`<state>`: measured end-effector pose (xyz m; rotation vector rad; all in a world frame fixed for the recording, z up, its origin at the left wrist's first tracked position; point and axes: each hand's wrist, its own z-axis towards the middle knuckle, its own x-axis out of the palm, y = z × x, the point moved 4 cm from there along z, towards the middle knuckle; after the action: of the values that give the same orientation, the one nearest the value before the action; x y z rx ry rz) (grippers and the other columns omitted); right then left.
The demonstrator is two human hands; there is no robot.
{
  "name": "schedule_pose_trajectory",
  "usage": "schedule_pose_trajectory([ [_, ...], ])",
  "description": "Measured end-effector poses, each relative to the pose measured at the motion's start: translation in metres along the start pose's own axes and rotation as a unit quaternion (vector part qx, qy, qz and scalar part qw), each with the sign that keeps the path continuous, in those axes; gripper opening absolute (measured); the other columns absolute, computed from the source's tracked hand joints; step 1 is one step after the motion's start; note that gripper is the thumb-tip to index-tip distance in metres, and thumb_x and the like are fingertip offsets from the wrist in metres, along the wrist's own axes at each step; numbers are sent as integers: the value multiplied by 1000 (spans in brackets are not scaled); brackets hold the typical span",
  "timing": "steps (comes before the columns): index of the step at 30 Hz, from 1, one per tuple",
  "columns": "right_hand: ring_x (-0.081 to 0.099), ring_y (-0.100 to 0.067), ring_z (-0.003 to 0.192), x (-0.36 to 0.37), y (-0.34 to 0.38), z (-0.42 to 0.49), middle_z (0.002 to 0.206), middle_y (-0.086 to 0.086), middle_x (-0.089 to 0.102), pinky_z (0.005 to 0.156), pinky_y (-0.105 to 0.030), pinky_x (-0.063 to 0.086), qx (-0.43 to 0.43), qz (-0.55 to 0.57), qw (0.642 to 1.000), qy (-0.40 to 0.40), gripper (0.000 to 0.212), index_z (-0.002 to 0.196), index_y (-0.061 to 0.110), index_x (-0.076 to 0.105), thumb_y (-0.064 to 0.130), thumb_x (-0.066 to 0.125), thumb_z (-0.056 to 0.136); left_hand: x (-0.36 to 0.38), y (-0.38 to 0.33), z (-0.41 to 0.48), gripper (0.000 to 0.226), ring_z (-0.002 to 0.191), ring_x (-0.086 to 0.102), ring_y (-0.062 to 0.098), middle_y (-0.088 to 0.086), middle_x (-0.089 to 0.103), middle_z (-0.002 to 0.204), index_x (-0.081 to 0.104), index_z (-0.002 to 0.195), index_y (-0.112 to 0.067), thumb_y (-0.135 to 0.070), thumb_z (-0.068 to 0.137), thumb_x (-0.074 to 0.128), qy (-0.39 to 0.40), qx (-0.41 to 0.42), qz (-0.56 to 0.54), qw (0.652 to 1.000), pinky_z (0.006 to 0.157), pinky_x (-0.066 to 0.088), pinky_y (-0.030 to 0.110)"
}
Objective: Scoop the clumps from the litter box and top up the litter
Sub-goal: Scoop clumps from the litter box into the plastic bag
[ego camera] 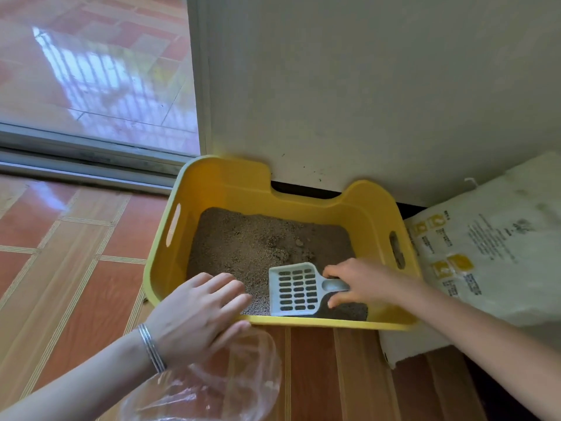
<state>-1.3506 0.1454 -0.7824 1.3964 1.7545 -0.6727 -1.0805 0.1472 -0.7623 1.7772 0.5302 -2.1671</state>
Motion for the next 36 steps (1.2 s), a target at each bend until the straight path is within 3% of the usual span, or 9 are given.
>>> schedule_pose_trajectory([
  [6,51,-12,60,3,-10,-6,67,12,44,46,-25,33,11,-52,997,-64,27,95,23,43,50,43,92,1,-10,11,46,79,60,17,-4,62,89,62,94,-21,-48,97,26,5,20,0,1000,63,51,30],
  [9,51,-15,61,7,-22,-11,74,7,48,51,-30,41,66,-74,993,-70,25,88,23,39,48,41,93,3,-14,21,41,73,57,18,-4,59,82,61,91,-21,-48,95,31,4,34,7,999,58,49,30],
  [13,56,-16,66,11,-42,-14,75,3,56,53,-29,43,147,-49,987,-40,34,89,21,51,53,42,91,7,-13,20,44,72,58,19,-4,61,82,64,94,-19,-49,95,31,7,26,9,1000,57,50,30],
  [20,43,-12,52,5,-47,-12,61,4,45,43,-27,28,186,-104,976,-31,45,61,21,39,52,37,93,8,-14,19,46,72,59,18,-5,62,82,65,93,-19,-48,95,29,14,23,11,1000,57,49,29],
  [22,45,-13,52,9,-43,-8,60,4,44,43,-27,30,174,-101,979,-35,43,66,19,44,51,37,94,8,-15,19,47,73,59,18,-4,62,83,65,93,-19,-48,96,28,16,22,6,1000,57,50,29],
  [24,49,-15,57,13,-40,-3,62,6,43,47,-27,36,159,-89,982,-46,35,86,17,53,49,39,94,7,-15,18,48,72,59,19,-4,62,83,65,94,-19,-48,96,27,16,23,0,1000,56,49,29],
  [28,47,-14,61,10,-41,1,83,1,57,48,-28,39,123,-104,982,-100,36,113,14,45,44,43,94,6,-14,17,50,70,59,18,-5,62,82,66,94,-18,-49,97,26,7,27,-3,1000,55,50,29],
  [32,50,-14,62,14,-53,4,88,0,57,47,-27,43,105,-147,980,-83,37,116,13,41,44,40,94,6,-11,16,50,69,59,17,-5,62,81,66,91,-19,-48,97,26,-1,31,-6,1000,56,50,28],
  [36,46,-10,55,22,-69,8,69,9,46,40,-23,28,147,-90,982,-77,37,103,17,48,52,43,91,3,0,5,51,69,59,18,-5,62,80,66,89,-19,-51,97,26,5,21,-5,1000,55,49,29],
])
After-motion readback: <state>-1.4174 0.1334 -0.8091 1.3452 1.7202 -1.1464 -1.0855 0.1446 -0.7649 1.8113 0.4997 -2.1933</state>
